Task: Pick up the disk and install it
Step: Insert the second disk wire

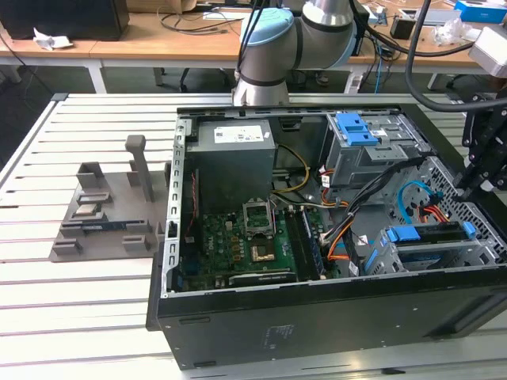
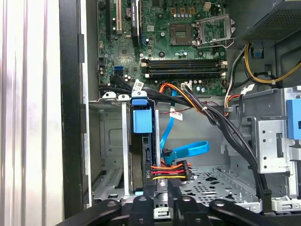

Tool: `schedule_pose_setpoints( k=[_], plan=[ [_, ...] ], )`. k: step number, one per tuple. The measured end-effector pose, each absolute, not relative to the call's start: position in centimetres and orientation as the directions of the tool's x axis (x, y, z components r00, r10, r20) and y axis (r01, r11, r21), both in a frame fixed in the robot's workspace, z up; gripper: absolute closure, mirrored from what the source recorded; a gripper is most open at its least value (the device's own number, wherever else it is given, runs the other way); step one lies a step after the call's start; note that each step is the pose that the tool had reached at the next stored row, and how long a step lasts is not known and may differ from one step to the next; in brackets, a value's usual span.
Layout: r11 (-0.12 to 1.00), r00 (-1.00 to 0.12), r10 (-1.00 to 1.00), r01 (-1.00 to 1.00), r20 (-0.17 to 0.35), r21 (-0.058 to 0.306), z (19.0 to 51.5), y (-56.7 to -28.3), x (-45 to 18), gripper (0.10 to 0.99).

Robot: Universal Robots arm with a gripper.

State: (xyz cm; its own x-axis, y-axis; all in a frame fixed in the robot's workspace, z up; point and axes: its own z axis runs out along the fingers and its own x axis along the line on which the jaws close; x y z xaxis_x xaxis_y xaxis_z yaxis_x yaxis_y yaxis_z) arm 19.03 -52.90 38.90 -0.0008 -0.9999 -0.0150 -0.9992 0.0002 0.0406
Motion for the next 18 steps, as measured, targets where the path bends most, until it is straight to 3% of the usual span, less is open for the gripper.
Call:
schedule_pose_setpoints(
  k=[1, 3, 4, 18],
  plan=[
    [0.000, -0.001, -1.000, -0.999, -0.015, 0.041, 38.9, -52.9, 19.0, 0.729],
    [0.000, -0.001, -1.000, -0.999, -0.015, 0.041, 38.9, -52.9, 19.0, 0.729],
    [0.000, -0.001, -1.000, -0.999, -0.015, 0.041, 38.9, -52.8, 18.8, 0.663],
    [-0.036, 0.036, -0.999, -0.999, -0.015, 0.041, 37.0, -52.8, 16.0, 0.663]
  ],
)
